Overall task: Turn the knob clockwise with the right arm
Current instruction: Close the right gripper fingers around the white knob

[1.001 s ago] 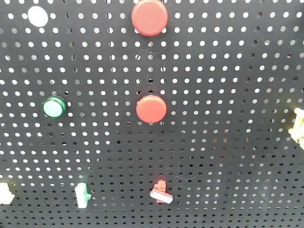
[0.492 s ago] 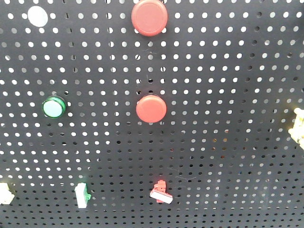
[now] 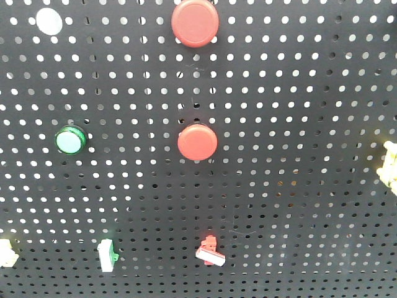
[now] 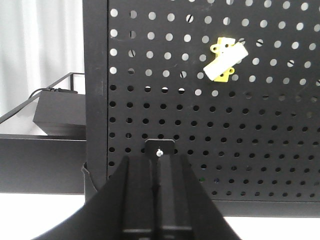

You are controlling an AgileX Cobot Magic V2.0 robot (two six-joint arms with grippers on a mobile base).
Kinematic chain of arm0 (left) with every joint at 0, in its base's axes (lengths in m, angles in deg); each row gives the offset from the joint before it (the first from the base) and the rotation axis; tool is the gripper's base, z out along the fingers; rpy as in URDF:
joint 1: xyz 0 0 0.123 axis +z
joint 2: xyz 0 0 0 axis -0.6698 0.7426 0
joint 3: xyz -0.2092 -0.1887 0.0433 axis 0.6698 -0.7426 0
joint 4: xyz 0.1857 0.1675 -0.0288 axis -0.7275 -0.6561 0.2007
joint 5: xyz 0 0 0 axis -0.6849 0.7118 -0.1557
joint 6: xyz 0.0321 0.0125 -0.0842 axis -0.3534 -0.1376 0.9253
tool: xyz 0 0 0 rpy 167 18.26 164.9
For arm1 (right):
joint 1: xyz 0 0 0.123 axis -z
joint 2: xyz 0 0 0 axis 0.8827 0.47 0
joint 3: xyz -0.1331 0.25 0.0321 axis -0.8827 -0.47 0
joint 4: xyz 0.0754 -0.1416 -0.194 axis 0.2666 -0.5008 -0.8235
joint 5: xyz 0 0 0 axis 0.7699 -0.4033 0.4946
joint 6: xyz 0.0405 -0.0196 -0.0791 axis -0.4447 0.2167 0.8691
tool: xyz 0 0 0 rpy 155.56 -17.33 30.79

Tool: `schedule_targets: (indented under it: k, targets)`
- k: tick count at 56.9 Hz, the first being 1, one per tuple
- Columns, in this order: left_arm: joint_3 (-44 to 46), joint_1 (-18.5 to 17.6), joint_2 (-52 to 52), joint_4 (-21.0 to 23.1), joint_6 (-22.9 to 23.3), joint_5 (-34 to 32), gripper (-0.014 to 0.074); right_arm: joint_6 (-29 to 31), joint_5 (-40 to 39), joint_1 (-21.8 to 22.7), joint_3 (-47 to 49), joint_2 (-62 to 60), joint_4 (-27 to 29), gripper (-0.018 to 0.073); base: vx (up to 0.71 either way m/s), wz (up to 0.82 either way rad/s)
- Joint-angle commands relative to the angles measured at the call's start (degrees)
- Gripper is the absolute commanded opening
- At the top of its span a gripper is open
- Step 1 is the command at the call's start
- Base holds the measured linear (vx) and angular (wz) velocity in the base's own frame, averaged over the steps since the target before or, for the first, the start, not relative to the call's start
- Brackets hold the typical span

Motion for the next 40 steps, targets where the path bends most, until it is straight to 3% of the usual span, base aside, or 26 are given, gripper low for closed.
schedule_targets:
  k: [1, 13, 40]
  targets:
    - [-0.7, 0.1, 0.0, 0.4, 0.6, -4.7, -0.0006, 0.3, -4.9, 0.0, 1.7, 1.2, -1.2, 0.0272, 0.00, 0.00]
    - [-0.7, 0.1, 0.0, 0.4, 0.6, -4.7, -0.0006, -0.5, -7.4, 0.0, 1.7, 3.1, -1.3, 0.0286, 0.00, 0.00]
    - [-0.7, 0.1, 0.0, 0.4, 0.6, -4.7, -0.0006, -1.0, -9.6, 0.0, 1.7, 6.2, -2.8, 0.0188, 0.00, 0.00]
